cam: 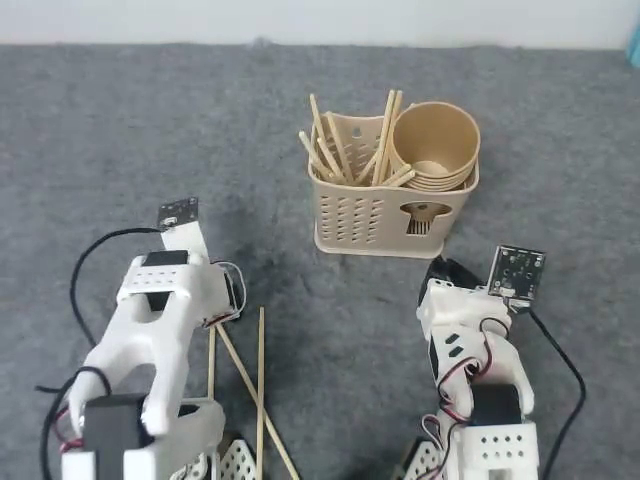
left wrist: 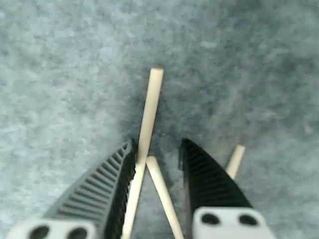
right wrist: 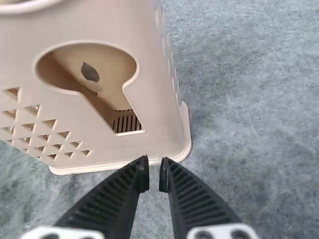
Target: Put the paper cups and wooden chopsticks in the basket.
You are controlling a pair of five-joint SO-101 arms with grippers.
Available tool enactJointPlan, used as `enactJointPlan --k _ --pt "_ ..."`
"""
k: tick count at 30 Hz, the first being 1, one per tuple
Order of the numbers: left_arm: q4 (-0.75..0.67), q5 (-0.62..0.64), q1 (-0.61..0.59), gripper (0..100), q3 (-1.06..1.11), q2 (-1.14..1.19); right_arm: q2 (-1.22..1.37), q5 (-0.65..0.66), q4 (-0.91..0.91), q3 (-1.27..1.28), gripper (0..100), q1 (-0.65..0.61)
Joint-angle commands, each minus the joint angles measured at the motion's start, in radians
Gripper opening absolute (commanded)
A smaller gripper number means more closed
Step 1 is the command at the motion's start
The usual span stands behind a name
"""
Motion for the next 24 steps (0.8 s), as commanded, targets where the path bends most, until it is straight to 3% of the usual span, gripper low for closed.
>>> enactJointPlan --k 1,11,24 --pt "-0.031 0.038 0.008 0 0.016 0.011 -0.001 0.026 0.007 0.017 4.7 0.012" --pt "0.025 0.038 0.003 1 -0.137 0.009 -0.001 0.026 0.007 0.017 4.7 0.012" --pt "0.224 0.095 0.003 1 -0.673 0.009 -0.002 0.026 0.007 0.017 4.7 0.012"
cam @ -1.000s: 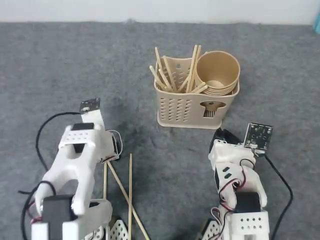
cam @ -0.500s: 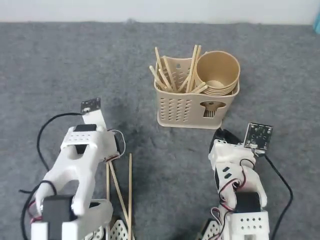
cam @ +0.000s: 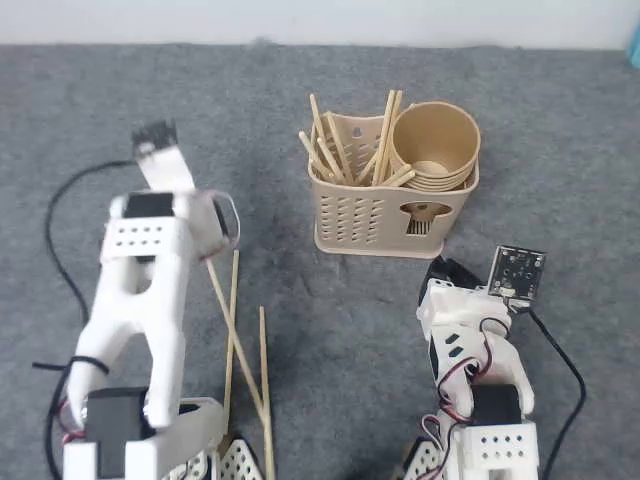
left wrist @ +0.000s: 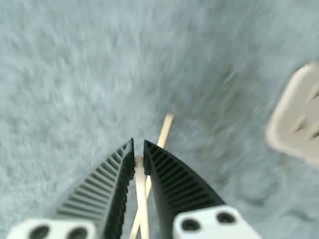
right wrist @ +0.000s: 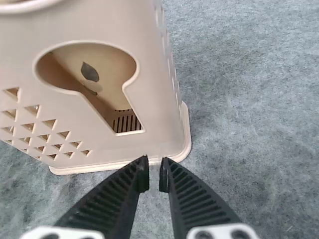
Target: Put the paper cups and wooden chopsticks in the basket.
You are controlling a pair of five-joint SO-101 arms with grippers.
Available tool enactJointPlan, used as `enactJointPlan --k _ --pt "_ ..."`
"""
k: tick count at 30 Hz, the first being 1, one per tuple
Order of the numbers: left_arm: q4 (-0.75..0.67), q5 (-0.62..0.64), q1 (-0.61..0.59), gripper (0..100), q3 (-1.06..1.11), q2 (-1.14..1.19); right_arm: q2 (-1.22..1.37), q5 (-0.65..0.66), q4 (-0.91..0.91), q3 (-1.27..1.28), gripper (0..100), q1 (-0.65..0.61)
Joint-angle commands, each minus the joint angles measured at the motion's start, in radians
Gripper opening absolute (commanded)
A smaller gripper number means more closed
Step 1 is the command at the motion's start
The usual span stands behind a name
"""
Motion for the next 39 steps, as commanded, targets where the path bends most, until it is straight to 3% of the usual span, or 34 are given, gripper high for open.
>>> enactJointPlan --k 1,10,15,21,28,39 --pt "0.068 0.021 -0.002 1 -0.226 -0.006 -0.002 0.026 0.007 0.017 4.7 0.012" --pt "0.075 0.021 0.005 1 -0.634 -0.035 -0.004 0.026 0.007 0.017 4.7 0.012" --pt "-0.091 0.021 0.031 2 -0.74 -0.18 -0.004 0.026 0.007 0.017 4.7 0.012" --pt "-0.362 0.018 0.132 2 -0.736 -0.365 -0.002 0.026 0.007 0.017 4.7 0.012" --pt "-0.72 0.014 0.278 2 -0.621 -0.399 -0.002 0.026 0.007 0.017 4.7 0.013" --pt "-0.655 0.014 0.333 2 -0.314 -0.377 -0.007 0.026 0.007 0.017 4.7 0.013"
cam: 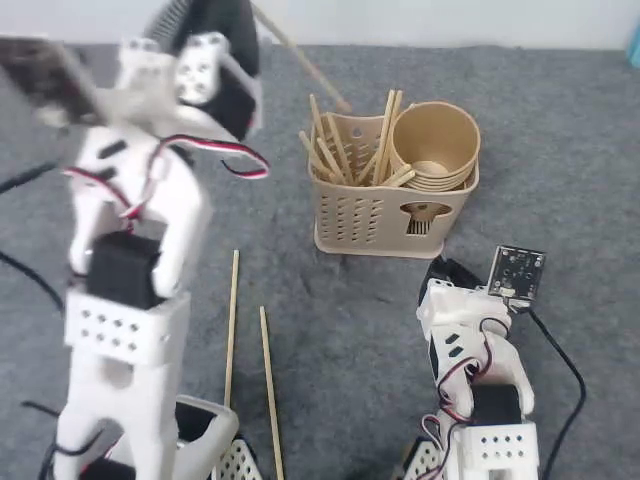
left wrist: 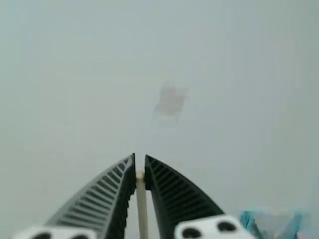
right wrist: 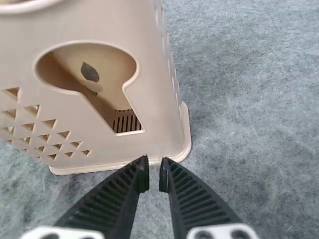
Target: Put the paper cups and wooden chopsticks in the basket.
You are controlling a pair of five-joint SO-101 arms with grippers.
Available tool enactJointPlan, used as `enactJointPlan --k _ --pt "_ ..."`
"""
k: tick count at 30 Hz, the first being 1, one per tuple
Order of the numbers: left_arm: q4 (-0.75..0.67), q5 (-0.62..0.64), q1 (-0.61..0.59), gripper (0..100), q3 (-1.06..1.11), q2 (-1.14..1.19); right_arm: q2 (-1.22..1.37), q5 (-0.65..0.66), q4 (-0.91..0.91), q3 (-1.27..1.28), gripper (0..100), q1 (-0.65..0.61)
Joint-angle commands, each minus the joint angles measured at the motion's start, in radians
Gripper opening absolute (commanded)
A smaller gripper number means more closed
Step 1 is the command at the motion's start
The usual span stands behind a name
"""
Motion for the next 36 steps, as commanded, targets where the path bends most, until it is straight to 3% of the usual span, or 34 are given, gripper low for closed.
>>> enactJointPlan --k 1,12,15,18,20,24,30,33,36 --pt "0.011 0.008 0.011 2 0.104 0.002 -0.007 0.026 0.007 0.017 4.7 0.013" --pt "0.012 -0.143 0.109 2 0.302 -0.008 -0.008 0.026 0.007 0.017 4.7 0.013" --pt "0.069 -0.16 0.109 13 0.297 -0.035 -0.008 0.026 0.007 0.017 4.7 0.013" --pt "0.201 -0.135 0.109 31 0.266 -0.107 -0.008 0.026 0.007 0.017 4.7 0.013" --pt "0.311 -0.135 0.109 36 0.246 -0.161 -0.008 0.026 0.007 0.017 4.7 0.013" --pt "0.56 -0.14 0.084 34 0.234 -0.27 -0.008 0.026 0.007 0.017 4.7 0.013" --pt "0.856 -0.14 -0.089 22 0.321 -0.325 -0.008 0.026 0.007 0.017 4.7 0.013" --pt "0.832 -0.14 -0.161 16 0.509 -0.325 -0.007 0.026 0.007 0.017 4.7 0.013" --pt "0.687 -0.141 -0.199 10 0.719 -0.325 -0.004 0.026 0.007 0.017 4.7 0.013"
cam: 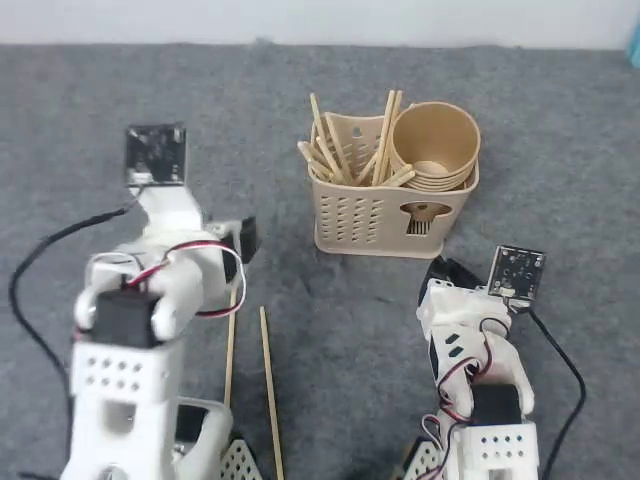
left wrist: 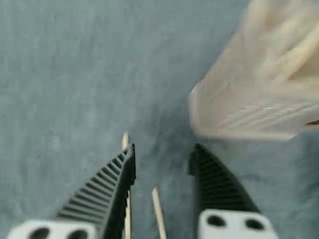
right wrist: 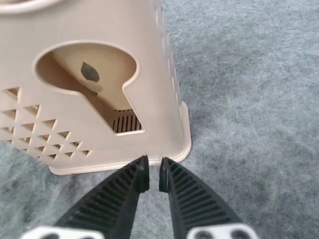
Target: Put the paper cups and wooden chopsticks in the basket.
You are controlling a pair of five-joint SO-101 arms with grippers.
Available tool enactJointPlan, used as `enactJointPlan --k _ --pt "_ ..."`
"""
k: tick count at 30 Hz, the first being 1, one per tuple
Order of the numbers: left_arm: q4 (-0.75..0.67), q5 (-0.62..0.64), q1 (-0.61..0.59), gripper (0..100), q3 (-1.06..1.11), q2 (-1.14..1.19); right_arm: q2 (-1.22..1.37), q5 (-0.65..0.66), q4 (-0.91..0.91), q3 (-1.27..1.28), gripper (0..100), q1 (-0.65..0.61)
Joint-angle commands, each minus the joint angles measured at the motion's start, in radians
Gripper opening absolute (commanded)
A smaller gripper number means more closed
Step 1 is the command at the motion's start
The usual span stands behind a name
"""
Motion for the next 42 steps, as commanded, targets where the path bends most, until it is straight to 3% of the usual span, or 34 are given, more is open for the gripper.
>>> enactJointPlan --k 1,7,25,34,42 --pt "-0.196 0.006 -0.061 9 0.285 -0.014 -0.002 0.026 0.007 0.017 4.7 0.013" --pt "-0.394 -0.04 -0.057 8 0.533 -0.012 -0.001 0.026 0.008 0.017 4.7 0.013" --pt "-0.405 -0.037 -0.057 8 0.521 0.005 -0.004 0.026 0.028 0.017 4.7 0.01" --pt "-0.41 -0.04 -0.06 8 0.283 0.466 -0.004 0.026 0.028 0.017 4.7 0.01" --pt "-0.615 -0.043 -0.064 8 0.171 0.818 -0.004 0.026 0.028 0.017 4.7 0.012"
